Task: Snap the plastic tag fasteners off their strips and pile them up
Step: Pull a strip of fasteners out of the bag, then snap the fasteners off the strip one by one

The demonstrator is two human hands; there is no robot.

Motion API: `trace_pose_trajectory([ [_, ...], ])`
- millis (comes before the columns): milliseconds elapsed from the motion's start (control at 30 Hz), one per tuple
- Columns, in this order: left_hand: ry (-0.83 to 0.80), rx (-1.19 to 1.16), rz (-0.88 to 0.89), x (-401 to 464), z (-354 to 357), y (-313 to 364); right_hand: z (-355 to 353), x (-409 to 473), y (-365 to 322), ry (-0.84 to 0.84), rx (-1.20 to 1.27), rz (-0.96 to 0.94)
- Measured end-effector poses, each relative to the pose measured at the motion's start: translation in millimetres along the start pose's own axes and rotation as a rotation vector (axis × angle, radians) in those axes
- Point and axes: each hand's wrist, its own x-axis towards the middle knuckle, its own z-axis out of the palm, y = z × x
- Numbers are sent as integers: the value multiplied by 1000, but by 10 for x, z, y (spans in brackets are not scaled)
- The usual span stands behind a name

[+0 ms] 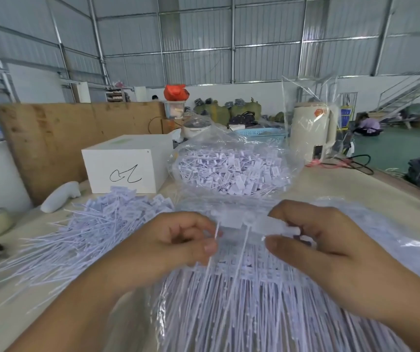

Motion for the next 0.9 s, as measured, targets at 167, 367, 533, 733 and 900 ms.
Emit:
trace_pose_trajectory([
  [167, -53, -114, 157, -21, 89, 104, 93, -6, 67, -238, -146, -6],
  [367, -191, -131, 176, -91, 101, 171, 94, -8, 60, -200, -11, 20],
  [533, 51, -162, 179, -56, 299, 151, 169, 16, 88, -76, 55, 65],
  [733, 561, -211, 187, 42, 503, 115, 257, 23, 44, 331, 46, 104],
  [900, 466, -307, 201, 40, 375, 92, 118, 17, 73, 229, 205, 147],
])
